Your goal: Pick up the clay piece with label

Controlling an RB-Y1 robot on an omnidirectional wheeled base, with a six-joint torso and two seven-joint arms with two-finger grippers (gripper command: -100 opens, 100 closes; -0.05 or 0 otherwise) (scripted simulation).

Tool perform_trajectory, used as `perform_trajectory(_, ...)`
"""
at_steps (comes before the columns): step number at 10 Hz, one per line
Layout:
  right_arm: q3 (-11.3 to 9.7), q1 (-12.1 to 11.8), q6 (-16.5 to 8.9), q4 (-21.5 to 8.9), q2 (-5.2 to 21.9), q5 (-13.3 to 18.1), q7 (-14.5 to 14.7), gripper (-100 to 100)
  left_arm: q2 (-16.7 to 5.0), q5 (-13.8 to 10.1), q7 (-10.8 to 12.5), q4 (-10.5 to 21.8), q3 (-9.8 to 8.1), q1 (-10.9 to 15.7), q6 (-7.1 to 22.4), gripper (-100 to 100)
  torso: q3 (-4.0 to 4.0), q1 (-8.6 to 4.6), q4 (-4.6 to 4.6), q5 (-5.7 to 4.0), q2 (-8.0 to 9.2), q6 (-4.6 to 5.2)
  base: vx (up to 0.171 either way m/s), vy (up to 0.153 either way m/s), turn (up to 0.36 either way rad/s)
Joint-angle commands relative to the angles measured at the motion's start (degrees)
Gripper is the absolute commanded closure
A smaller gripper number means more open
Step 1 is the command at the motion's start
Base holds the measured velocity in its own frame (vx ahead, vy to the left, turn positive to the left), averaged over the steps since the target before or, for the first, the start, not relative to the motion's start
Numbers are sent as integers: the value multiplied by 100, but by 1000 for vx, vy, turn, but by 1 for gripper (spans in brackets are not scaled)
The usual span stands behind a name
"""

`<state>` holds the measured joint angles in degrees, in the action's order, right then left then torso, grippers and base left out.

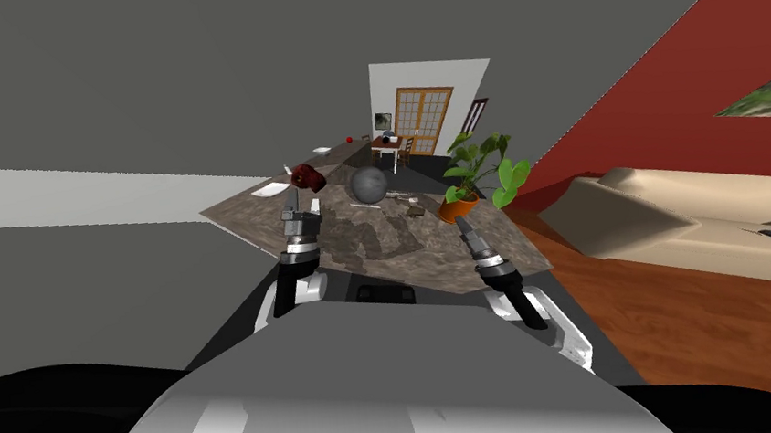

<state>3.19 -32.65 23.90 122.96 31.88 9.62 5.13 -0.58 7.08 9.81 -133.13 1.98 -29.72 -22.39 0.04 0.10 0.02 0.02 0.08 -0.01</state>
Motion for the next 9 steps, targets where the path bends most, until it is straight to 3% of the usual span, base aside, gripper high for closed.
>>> perform_trajectory(1,28,7,-21,-73,286,22,-18,-100,0,0,0,0,0,0,0,0,0,0,0,0,0,0,-17,41,65)
perform_trajectory(2,55,-43,-5,-251,468,95,-17,-100,0,0,0,0,0,-1,0,0,0,1,0,1,-1,2,-15,52,111)
perform_trajectory(4,55,-43,-5,-251,740,95,-17,-100,0,0,0,0,0,-1,0,0,-1,5,0,2,-2,2,-11,37,42)
perform_trajectory(7,86,-151,20,-628,1282,248,-8,-100,0,0,0,0,0,-1,0,0,-1,3,0,2,-2,3,-13,51,129)
perform_trajectory(9,86,-151,20,-628,1562,248,-8,-100,0,0,0,0,0,-1,0,0,-2,5,-1,2,-5,3,-6,31,34)
